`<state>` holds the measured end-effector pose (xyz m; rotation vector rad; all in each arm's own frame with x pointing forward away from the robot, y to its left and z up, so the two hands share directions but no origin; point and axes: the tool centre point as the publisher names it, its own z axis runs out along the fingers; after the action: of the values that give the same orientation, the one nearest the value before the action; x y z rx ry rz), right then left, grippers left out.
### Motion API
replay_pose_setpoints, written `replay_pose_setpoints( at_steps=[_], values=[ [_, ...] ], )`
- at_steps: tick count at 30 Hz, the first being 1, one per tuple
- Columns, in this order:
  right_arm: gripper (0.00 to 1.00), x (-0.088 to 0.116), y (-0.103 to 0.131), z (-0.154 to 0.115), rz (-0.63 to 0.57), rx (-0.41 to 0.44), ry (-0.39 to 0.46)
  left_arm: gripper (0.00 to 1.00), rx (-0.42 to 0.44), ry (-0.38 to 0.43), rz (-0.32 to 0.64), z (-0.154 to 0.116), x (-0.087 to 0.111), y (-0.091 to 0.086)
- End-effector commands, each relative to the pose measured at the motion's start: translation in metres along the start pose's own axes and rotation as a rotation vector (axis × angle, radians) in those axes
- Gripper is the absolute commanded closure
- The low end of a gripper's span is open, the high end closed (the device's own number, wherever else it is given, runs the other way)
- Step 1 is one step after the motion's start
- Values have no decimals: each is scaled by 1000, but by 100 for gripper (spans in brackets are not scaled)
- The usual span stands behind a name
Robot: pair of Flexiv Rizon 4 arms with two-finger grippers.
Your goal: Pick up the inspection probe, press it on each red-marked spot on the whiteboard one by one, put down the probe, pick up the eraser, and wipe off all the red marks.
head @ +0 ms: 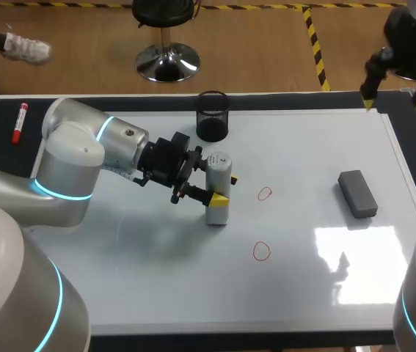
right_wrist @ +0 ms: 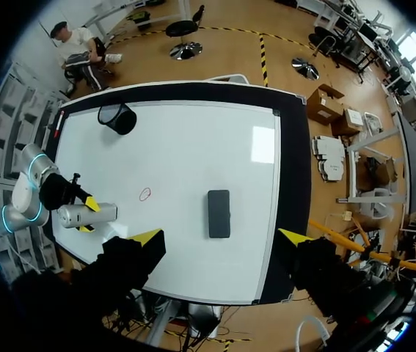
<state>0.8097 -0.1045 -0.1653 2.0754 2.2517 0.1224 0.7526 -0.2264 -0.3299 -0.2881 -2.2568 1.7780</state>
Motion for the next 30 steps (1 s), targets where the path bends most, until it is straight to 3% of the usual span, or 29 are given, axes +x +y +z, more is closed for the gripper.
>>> replay_pose_setpoints(
  at_steps=[1, 12, 30],
  values=[
    [0, 1, -8, 3, 3, -19, -2, 100, 2, 0, -1, 2, 2, 9],
    [0, -1, -14, 24, 10, -25, 7, 100, 2, 0, -1, 2, 2, 9],
    [0, -9, -4, 67, 34, 14, 10, 100, 2, 0, -1, 2, 2, 9]
  ],
)
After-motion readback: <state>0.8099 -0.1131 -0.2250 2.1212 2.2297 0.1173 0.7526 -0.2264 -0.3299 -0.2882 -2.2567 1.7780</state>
